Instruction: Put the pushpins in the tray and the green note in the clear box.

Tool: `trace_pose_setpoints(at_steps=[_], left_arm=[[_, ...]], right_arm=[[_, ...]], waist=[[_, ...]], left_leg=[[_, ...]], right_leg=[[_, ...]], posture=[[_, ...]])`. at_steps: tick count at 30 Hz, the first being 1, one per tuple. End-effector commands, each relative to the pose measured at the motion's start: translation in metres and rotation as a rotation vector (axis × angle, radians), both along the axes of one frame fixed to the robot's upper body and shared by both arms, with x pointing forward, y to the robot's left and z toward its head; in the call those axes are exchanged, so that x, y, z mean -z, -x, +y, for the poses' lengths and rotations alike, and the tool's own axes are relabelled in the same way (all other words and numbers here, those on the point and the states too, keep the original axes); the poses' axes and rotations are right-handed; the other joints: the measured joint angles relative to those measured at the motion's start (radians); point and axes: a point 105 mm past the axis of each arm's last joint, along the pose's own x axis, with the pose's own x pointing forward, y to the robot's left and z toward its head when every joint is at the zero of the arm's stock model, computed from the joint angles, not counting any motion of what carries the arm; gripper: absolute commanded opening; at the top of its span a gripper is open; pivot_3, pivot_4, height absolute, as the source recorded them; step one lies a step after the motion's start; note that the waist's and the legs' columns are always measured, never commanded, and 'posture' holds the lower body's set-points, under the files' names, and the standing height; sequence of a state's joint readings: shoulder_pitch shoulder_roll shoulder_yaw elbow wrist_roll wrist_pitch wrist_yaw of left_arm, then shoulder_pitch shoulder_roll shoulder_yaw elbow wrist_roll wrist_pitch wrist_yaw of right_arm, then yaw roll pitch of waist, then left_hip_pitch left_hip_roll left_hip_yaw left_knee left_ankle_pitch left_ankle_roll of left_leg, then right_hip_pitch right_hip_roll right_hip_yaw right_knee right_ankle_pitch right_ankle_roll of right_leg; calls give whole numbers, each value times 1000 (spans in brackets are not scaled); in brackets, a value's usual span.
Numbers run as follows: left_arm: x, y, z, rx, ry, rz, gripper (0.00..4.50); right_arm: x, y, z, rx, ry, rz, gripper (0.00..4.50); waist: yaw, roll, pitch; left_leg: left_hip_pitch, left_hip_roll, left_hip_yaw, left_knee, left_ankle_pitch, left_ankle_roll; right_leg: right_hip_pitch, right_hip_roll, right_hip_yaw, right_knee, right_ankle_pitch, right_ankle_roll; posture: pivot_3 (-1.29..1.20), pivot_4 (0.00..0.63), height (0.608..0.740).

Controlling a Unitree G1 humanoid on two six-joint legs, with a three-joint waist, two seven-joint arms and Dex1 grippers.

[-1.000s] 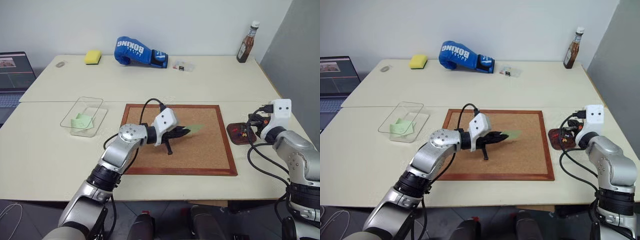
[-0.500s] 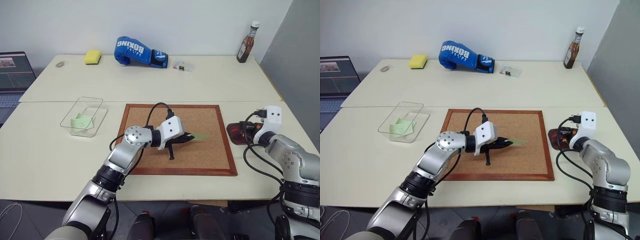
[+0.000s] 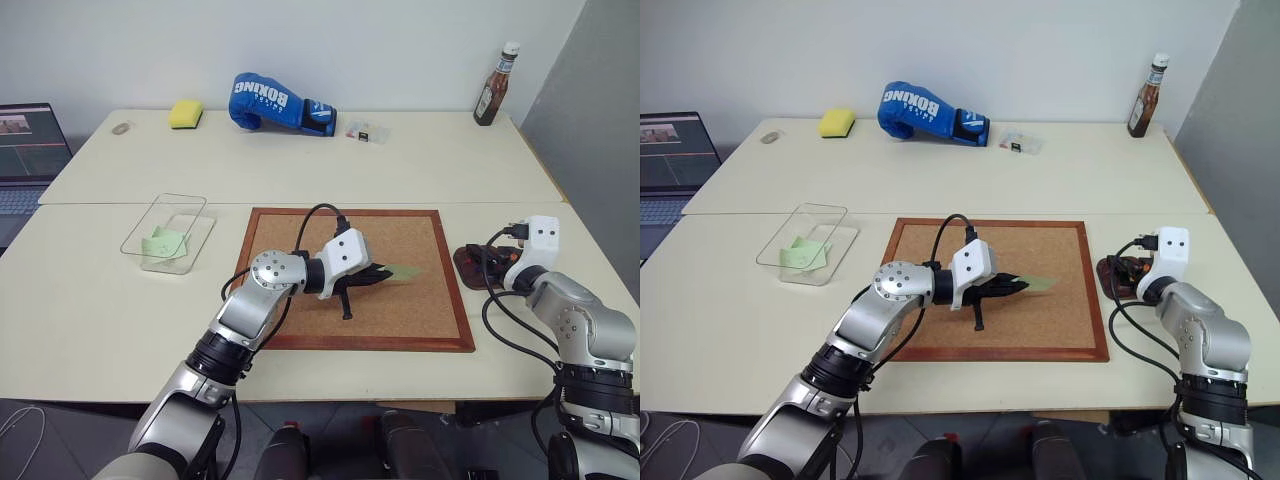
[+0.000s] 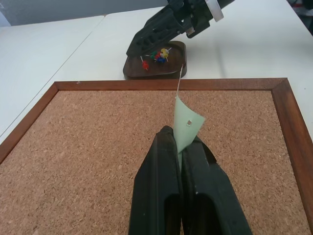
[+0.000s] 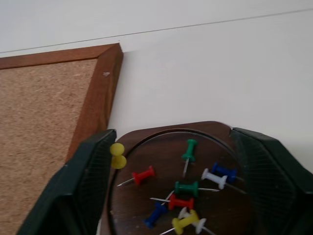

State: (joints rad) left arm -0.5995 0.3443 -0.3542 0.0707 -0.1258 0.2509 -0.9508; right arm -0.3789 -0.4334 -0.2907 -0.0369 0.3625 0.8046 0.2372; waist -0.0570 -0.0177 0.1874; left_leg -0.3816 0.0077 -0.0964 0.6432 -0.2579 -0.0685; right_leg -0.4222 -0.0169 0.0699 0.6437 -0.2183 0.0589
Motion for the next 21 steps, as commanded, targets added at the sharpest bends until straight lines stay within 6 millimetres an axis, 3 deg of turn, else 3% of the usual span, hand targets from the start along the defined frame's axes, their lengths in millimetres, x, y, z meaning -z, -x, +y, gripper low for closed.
trace_pose_setpoints(at_steps=[1,21], left_arm=[[-16,2,-5,22,38,-46,0],[-16,-2,-3,8,39,-49,0]], right_arm=[[-12,-1,-7,18,61,-59,4436],[2,1,-16,48,113,-14,4436]], waist=[[0,0,0],[0,0,0]], left_leg=[[0,0,0,0,0,0],[0,0,0,0,0,0]], right_leg=[[0,0,0,0,0,0],[0,0,0,0,0,0]], posture=[[0,150,740],[0,150,740]])
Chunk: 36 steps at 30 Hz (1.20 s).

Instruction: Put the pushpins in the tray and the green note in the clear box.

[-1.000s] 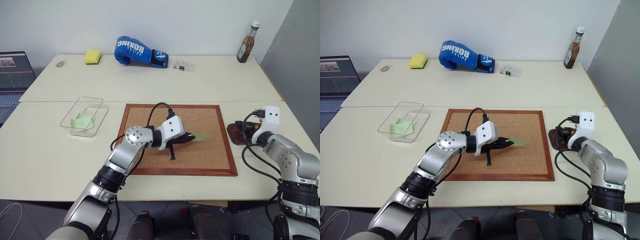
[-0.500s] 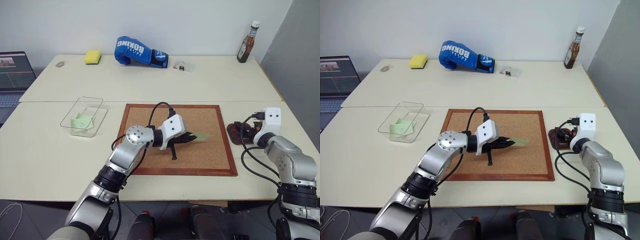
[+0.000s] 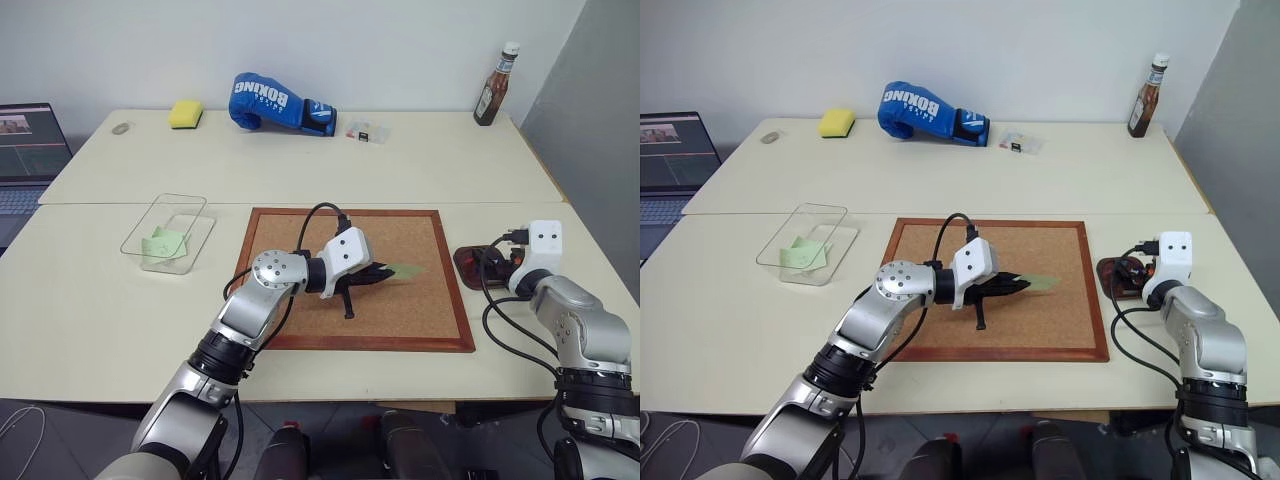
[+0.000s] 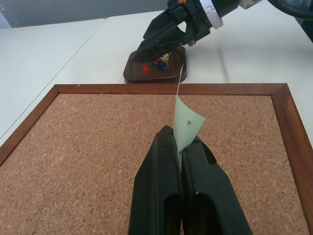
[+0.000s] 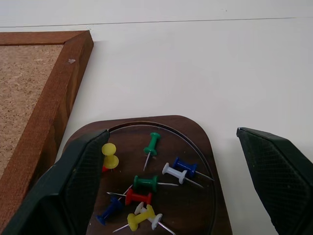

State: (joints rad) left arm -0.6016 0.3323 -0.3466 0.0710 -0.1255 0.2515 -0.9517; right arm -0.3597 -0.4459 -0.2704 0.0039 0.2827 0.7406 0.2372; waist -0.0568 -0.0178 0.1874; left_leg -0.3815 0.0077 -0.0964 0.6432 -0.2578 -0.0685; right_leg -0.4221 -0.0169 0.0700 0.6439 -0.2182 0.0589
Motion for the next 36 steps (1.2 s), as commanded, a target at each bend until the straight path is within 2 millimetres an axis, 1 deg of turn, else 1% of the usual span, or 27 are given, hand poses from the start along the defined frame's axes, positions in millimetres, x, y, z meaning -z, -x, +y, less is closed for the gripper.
trace_pose_setpoints(at_steps=[1,12,17,23,24,25,27,29,31,33,36], left_arm=[[-14,-1,-1,6,26,-48,0],[-14,-2,-3,8,27,-51,0],[-14,-3,-1,4,25,-50,0],[-15,-6,2,-14,24,-47,0],[-17,-8,3,-25,37,-40,0],[-20,-12,6,-49,52,-31,0],[-24,-19,13,-98,67,-19,0],[-27,-27,22,-158,71,-20,0],[-32,-37,33,-234,91,-10,0],[-39,-47,45,-331,140,8,0],[-50,-60,70,-504,224,28,0]], right_arm=[[-7,1,-4,7,26,-26,4436],[-8,1,-5,17,14,-42,4436],[-23,1,-4,-4,7,-96,4436],[-40,7,8,-117,7,-128,4436],[-45,9,13,-157,5,-142,4436],[-53,14,23,-230,-1,-164,4436],[-66,24,44,-374,-27,-202,4436],[-77,38,68,-528,-70,-227,4436],[-85,50,87,-647,-77,-248,4436],[-89,60,104,-740,-54,-261,4436],[-96,67,128,-827,-45,-302,4436]], waist=[[0,0,0],[0,0,0],[0,0,0],[0,0,0],[0,0,0],[0,0,0],[1,0,0],[-1,0,0],[-3,0,0],[-3,0,0],[-1,0,0]], left_leg=[[0,0,0,0,0,0],[0,0,0,0,0,0],[0,0,0,0,0,0],[0,0,0,0,0,0],[0,0,0,0,0,0],[0,0,0,0,0,0],[0,0,0,0,0,0],[0,0,-1,0,0,0],[1,1,-1,0,0,0],[1,1,-1,0,0,0],[1,1,-2,1,0,0]], right_leg=[[0,0,0,0,0,0],[0,0,0,0,0,0],[0,0,0,0,0,0],[0,0,0,0,0,0],[0,0,0,0,0,0],[0,0,0,0,0,0],[0,0,0,0,0,0],[0,0,0,0,0,0],[0,1,0,1,0,0],[1,1,-1,1,0,0],[1,1,-1,0,0,0]], posture=[[0,150,740],[0,150,740],[0,150,740],[0,150,740],[0,150,740],[0,150,740],[0,150,740],[0,150,740],[0,150,740],[0,150,740],[0,150,740]])
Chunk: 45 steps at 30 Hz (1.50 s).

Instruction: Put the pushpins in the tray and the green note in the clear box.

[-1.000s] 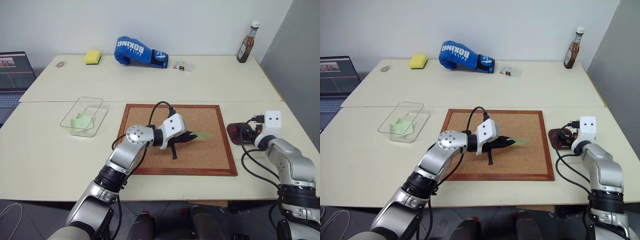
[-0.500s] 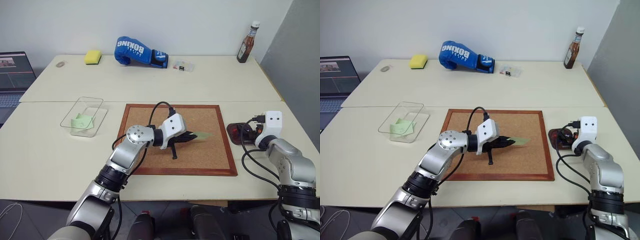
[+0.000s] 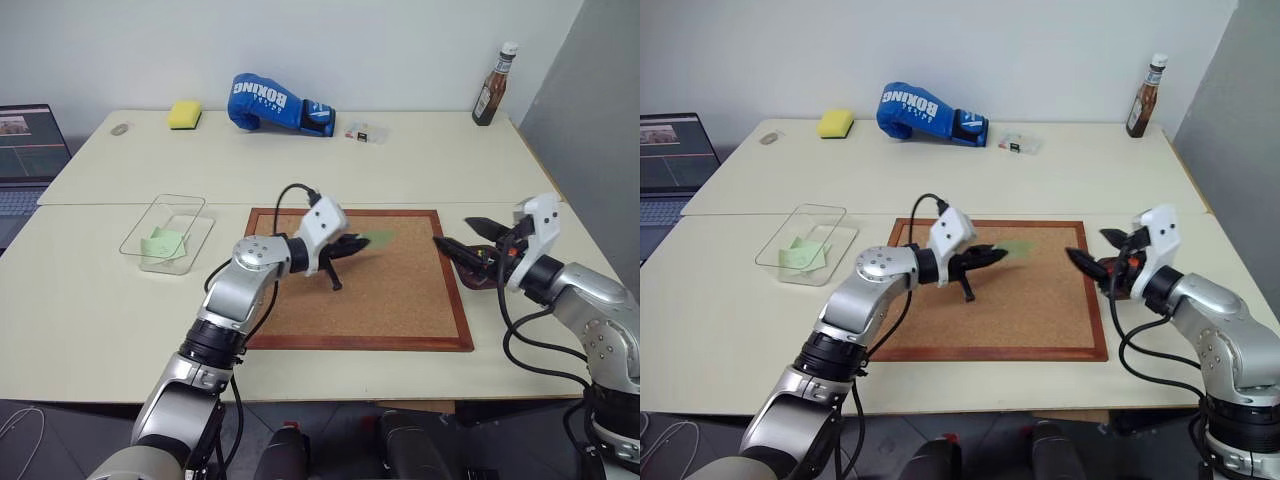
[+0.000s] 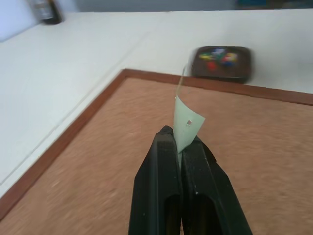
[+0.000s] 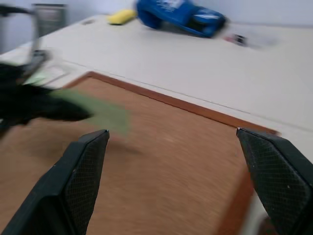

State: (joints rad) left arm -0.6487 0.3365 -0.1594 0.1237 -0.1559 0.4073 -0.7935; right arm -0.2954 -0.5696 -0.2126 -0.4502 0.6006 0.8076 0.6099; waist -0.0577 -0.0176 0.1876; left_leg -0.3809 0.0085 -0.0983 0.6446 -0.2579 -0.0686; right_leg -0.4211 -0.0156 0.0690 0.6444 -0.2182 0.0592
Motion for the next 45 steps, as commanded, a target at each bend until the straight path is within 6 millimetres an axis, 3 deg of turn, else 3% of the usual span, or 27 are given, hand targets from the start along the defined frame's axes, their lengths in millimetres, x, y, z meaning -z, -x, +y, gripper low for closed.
trace_pose_setpoints(at_steps=[1,7,11,12,14,16,21,25,34,45], left_arm=[[-29,-16,29,-201,113,-35,0],[-54,-31,88,-535,186,-117,0],[-69,-33,154,-896,174,-224,0],[-69,-32,162,-941,164,-234,0],[-66,-26,209,-1182,174,-240,0],[-59,-19,234,-1318,185,-216,0],[-38,-16,248,-1390,249,-111,0],[-30,-19,246,-1380,308,-52,0],[-25,-21,245,-1368,337,-23,1484],[-26,-22,242,-1346,335,-37,3610]], right_arm=[[-17,12,30,-121,-8,-82,4436],[-30,20,60,-242,-46,-134,4436],[-39,22,71,-298,-71,-155,4436],[-39,23,72,-303,-73,-156,4436],[-41,23,77,-325,-92,-156,4436],[-43,23,80,-342,-101,-159,4436],[-45,23,83,-362,-109,-159,4436],[-45,23,85,-365,-108,-158,4436],[-42,22,82,-342,-91,-151,4500],[-41,18,77,-327,-91,-144,4500]], waist=[[0,0,0],[0,-1,1],[2,-1,1],[3,-1,0],[5,-1,1],[4,-1,0],[12,-1,0],[22,-2,0],[24,-2,0],[24,-2,0]], left_leg=[[0,0,0,0,0,0],[0,0,-1,0,0,0],[0,0,-2,0,0,0],[0,0,-2,0,0,0],[0,0,-2,0,0,0],[0,0,-1,0,0,0],[0,0,-3,0,0,0],[-1,0,-3,0,0,0],[-1,0,-3,0,0,-1],[-1,0,-3,0,0,-1]], right_leg=[[0,0,0,0,0,0],[0,0,0,0,0,0],[0,0,-1,0,0,0],[0,0,-1,0,0,0],[0,0,-1,0,0,0],[0,-1,-1,0,0,0],[0,-1,-3,0,0,0],[0,-1,-3,0,0,0],[0,-1,-3,0,0,0],[0,-1,-3,0,0,0]], posture=[[0,150,740],[0,150,740],[0,150,740],[0,150,740],[0,150,740],[0,150,740],[0,150,740],[0,150,740],[0,150,740],[0,150,740]])
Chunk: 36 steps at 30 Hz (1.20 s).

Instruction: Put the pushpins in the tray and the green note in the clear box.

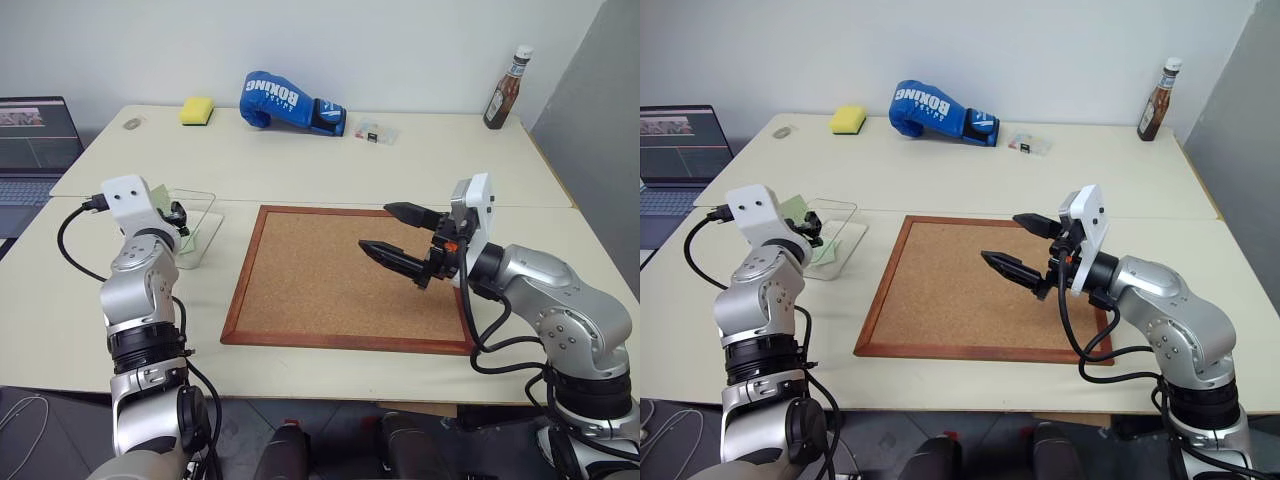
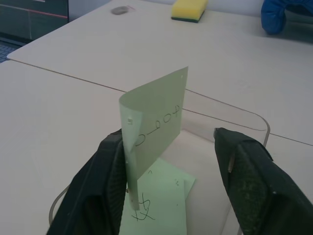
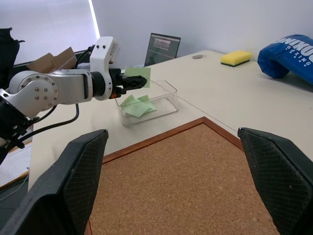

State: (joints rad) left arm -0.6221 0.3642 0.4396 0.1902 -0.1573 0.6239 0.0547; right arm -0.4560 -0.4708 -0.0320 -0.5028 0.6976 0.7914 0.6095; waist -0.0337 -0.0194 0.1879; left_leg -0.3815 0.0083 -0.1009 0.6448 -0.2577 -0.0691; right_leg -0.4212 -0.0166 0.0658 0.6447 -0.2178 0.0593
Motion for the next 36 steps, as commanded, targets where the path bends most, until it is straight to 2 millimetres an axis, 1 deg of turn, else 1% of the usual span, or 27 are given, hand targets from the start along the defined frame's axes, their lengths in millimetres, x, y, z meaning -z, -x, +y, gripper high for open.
trace_pose_setpoints(at_steps=[1,5,8,10,16,19,23,28,36], left_arm=[[-17,0,1,4,-31,-58,3810],[-14,-2,0,16,10,-39,4496],[-10,-3,0,10,27,-16,4496],[-7,-2,4,-17,44,-3,4496],[-6,-4,9,-53,59,10,4496],[-15,-6,13,-72,19,-9,4496],[-20,-8,20,-112,-10,-13,4496],[-26,-13,18,-94,-67,-26,4496],[-15,-17,19,-80,-21,21,4496]], right_arm=[[-10,2,-1,-7,-14,-45,4500],[-11,1,-1,-5,-19,-44,4500],[-11,0,-1,-2,-18,-43,4500],[-10,0,-1,0,-18,-42,4500],[-10,-1,1,1,-20,-41,4500],[-11,-2,1,4,-22,-42,4500],[-11,-2,1,6,-23,-44,4500],[-11,-2,0,10,-23,-44,4500],[-14,-3,0,20,-30,-52,4500]], waist=[[0,0,0],[0,0,0],[0,0,0],[0,0,0],[0,0,0],[0,0,0],[0,0,0],[0,0,0],[0,0,0]], left_leg=[[0,0,0,0,0,0],[0,0,0,0,0,0],[0,0,0,0,0,0],[0,0,0,0,0,0],[0,0,0,0,0,0],[0,0,0,0,0,0],[0,0,0,0,0,0],[0,0,0,0,0,0],[0,0,0,0,0,0]], right_leg=[[0,0,0,0,0,0],[0,0,0,0,0,0],[0,0,0,0,0,0],[0,0,0,0,0,0],[0,0,0,0,0,0],[0,0,0,0,0,0],[0,0,0,0,0,0],[0,0,0,0,0,0],[0,0,0,0,0,0]], posture=[[0,150,740],[0,150,740],[0,150,740],[0,150,740],[0,150,740],[0,150,740],[0,150,740],[0,150,740],[0,150,740]])
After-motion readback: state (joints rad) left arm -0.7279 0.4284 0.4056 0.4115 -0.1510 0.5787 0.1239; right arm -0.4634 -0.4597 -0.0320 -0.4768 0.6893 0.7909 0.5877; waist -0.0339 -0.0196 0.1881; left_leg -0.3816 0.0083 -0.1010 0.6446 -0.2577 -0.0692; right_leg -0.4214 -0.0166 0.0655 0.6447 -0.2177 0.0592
